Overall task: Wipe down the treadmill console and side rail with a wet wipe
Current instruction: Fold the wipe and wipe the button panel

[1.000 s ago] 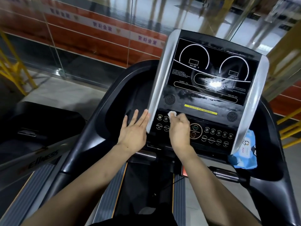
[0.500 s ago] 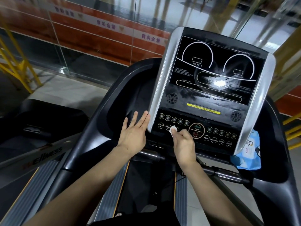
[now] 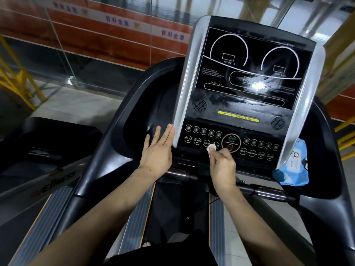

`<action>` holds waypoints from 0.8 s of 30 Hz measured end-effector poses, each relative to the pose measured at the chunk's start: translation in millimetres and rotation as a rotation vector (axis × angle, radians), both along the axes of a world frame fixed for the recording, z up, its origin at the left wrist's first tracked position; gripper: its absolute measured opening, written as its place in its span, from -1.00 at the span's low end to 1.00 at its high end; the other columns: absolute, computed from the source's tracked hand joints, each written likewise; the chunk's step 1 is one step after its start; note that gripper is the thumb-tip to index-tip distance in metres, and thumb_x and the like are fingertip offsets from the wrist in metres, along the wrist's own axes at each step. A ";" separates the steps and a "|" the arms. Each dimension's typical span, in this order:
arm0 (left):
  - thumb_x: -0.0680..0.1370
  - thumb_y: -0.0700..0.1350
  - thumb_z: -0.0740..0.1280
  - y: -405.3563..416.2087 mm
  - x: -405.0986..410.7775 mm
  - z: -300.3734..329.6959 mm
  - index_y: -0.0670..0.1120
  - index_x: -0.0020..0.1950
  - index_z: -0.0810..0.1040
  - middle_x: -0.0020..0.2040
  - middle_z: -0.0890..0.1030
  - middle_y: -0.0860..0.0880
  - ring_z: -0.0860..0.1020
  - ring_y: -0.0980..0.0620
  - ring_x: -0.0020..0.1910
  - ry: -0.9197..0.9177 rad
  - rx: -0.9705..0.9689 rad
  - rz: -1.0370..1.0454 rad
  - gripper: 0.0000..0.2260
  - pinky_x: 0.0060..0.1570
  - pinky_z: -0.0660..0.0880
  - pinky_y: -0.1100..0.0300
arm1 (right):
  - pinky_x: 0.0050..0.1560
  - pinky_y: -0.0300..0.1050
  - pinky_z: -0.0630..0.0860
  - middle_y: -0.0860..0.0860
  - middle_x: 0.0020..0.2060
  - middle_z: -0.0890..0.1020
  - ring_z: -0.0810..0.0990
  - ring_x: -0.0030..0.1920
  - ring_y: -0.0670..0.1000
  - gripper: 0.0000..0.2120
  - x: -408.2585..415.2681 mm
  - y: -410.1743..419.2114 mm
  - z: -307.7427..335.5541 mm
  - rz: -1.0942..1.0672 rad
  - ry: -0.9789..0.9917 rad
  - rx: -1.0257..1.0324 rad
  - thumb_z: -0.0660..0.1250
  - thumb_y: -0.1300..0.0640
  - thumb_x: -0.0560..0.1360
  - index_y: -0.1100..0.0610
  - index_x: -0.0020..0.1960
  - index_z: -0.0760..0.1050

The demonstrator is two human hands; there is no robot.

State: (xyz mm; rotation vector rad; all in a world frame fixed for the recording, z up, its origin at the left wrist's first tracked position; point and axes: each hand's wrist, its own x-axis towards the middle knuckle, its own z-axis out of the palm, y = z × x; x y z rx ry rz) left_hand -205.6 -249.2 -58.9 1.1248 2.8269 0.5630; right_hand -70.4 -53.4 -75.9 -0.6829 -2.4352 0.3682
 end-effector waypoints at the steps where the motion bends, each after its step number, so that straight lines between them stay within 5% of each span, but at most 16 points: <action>1: 0.67 -0.19 0.11 -0.2 0.4 -0.2 0.01 0.69 -0.24 0.70 -0.22 0.13 -0.21 -0.11 0.68 0.000 0.003 -0.001 -0.30 0.64 -0.08 -0.23 | -0.38 0.05 0.60 0.07 -0.29 0.47 0.50 -0.39 0.12 -0.89 -5.5 -5.5 0.6 0.013 0.001 -0.007 0.45 0.29 0.59 0.26 0.10 0.69; 8: 0.67 -0.19 0.16 -6.7 -0.6 -3.4 0.04 0.68 -0.26 0.69 -0.25 0.15 -0.22 -0.10 0.68 0.021 -0.054 -0.019 -0.26 0.64 -0.04 -0.24 | -0.28 0.00 0.58 0.05 -0.25 0.44 0.49 -0.29 0.11 -0.88 -59.9 -68.2 8.8 0.237 -0.086 0.008 0.41 0.23 0.56 0.14 0.09 0.64; 15: 0.66 -0.22 0.18 -9.7 -0.6 -4.5 0.05 0.68 -0.28 0.69 -0.24 0.15 -0.24 -0.10 0.68 0.008 -0.053 -0.021 -0.22 0.64 -0.05 -0.23 | -0.30 0.10 0.62 0.10 -0.27 0.49 0.53 -0.34 0.19 -0.85 -16.1 -30.2 3.0 0.056 -0.058 -0.013 0.45 0.28 0.57 0.22 0.13 0.68; 24: 0.64 -0.21 0.19 -0.1 6.6 0.4 -0.03 0.70 -0.17 0.70 -0.22 0.08 -0.22 -0.05 0.68 0.058 0.044 -0.024 -0.26 0.65 -0.05 -0.18 | -0.27 -0.21 0.54 0.01 -0.34 0.48 0.50 -0.37 0.05 -0.86 -29.6 -43.7 17.8 0.154 -0.076 -0.022 0.51 0.32 0.46 0.14 -0.03 0.68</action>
